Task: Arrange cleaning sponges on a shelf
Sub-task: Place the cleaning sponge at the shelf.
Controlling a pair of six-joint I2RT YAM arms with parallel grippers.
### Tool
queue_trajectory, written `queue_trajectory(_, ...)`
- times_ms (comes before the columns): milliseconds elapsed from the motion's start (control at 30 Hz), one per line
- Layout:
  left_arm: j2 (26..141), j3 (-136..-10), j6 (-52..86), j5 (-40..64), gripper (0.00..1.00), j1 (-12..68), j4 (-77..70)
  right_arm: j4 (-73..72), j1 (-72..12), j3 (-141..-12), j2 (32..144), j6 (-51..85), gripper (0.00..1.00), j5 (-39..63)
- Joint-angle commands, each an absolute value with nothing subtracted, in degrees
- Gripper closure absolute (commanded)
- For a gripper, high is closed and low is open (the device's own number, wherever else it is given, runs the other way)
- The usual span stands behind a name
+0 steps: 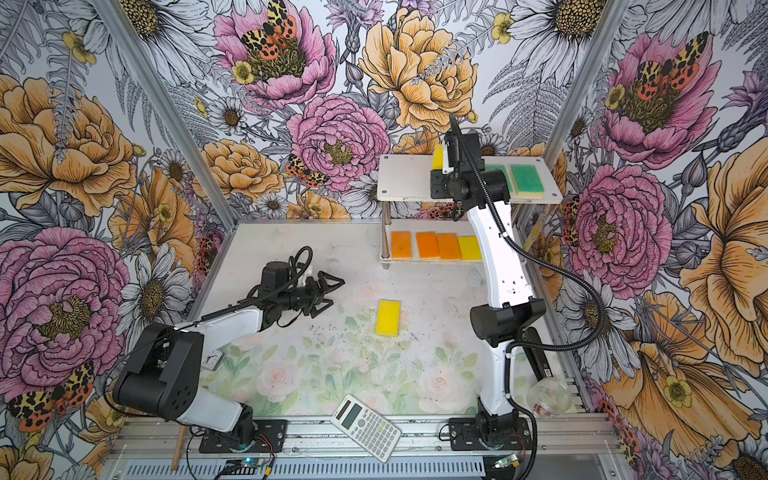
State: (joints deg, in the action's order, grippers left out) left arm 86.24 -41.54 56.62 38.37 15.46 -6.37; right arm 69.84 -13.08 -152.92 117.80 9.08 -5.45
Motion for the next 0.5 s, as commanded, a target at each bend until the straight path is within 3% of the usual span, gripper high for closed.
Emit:
queue_trajectory(0,85.24,-41.75,55.55,37.51,0.01,15.00,-6.19,69.18,-12.74,-154.16,118.57,7.82,0.48,-3.88)
queue_trajectory(467,86.25,-42.28,55.37,37.51,0.01,14.96,-6.23,69.11,-12.71,-154.16,120.80,7.12,0.44,-3.54)
